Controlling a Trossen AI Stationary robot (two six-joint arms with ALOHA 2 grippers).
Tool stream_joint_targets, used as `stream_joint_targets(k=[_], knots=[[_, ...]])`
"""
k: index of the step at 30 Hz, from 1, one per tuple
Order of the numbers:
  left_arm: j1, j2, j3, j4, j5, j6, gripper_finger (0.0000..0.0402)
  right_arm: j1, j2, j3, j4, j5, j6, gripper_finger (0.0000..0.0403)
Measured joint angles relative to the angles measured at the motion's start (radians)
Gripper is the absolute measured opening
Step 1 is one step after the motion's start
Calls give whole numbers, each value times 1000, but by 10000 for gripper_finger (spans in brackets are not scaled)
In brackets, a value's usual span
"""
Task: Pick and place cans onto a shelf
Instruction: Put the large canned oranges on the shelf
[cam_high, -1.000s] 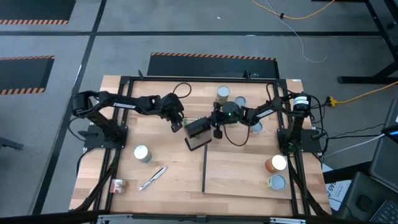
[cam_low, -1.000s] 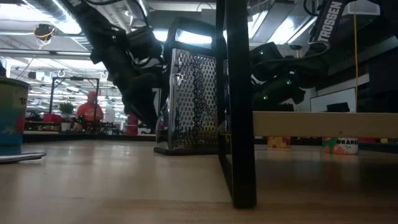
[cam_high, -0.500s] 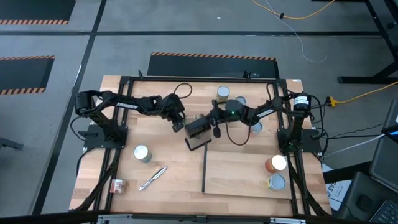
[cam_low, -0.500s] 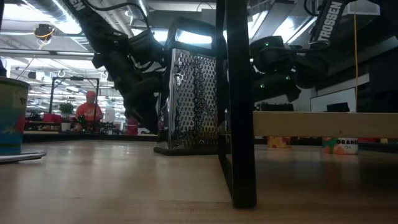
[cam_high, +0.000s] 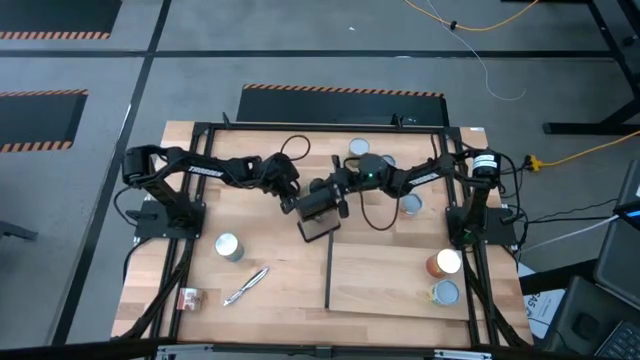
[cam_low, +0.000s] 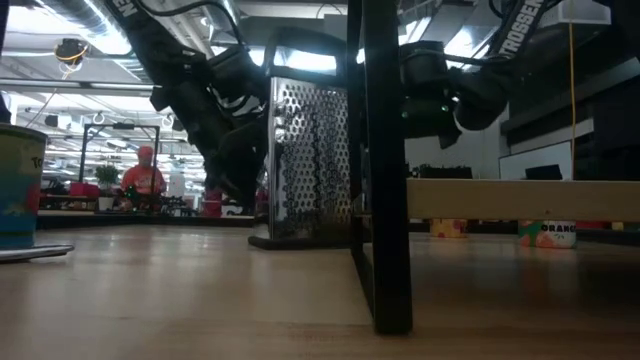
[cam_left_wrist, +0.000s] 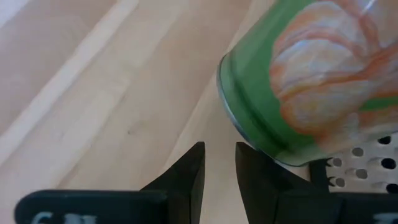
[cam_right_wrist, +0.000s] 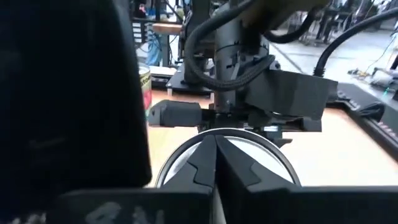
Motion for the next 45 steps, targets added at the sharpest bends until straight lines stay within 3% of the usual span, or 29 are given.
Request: stream_joint_targets(k=[10,35,45], knots=[[-20,33,4,-26,0,4,84,0,5,59,-235,-5,-3,10],[-19,31,3,-66,-8,9,84,-1,-49,57,-230,-1,-7,10],[-18,31,3,-66,-7,8,84,-17,-93,57,-240,29,-29,83]])
